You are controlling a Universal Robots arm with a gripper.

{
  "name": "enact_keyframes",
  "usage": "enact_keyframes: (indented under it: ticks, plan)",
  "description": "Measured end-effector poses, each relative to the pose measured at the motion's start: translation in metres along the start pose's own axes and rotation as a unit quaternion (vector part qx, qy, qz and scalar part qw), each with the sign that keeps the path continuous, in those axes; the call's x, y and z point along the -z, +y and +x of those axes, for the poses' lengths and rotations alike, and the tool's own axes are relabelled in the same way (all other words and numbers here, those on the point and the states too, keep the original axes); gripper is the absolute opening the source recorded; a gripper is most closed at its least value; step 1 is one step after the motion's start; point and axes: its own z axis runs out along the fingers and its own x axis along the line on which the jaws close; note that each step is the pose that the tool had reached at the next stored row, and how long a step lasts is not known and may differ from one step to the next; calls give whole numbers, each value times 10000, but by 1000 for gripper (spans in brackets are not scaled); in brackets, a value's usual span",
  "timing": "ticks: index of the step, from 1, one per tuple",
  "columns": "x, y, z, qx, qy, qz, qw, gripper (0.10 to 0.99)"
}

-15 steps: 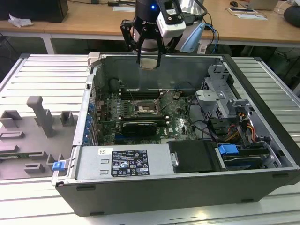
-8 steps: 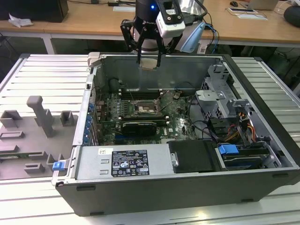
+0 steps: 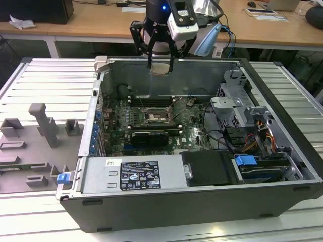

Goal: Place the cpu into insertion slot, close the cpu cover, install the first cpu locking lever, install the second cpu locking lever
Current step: 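Place the cpu into insertion slot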

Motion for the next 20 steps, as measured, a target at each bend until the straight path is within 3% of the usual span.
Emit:
enact_keyframes:
  ticks: [20]
  plan:
    - [0,0,0,-436,-39,-9,9990,533]
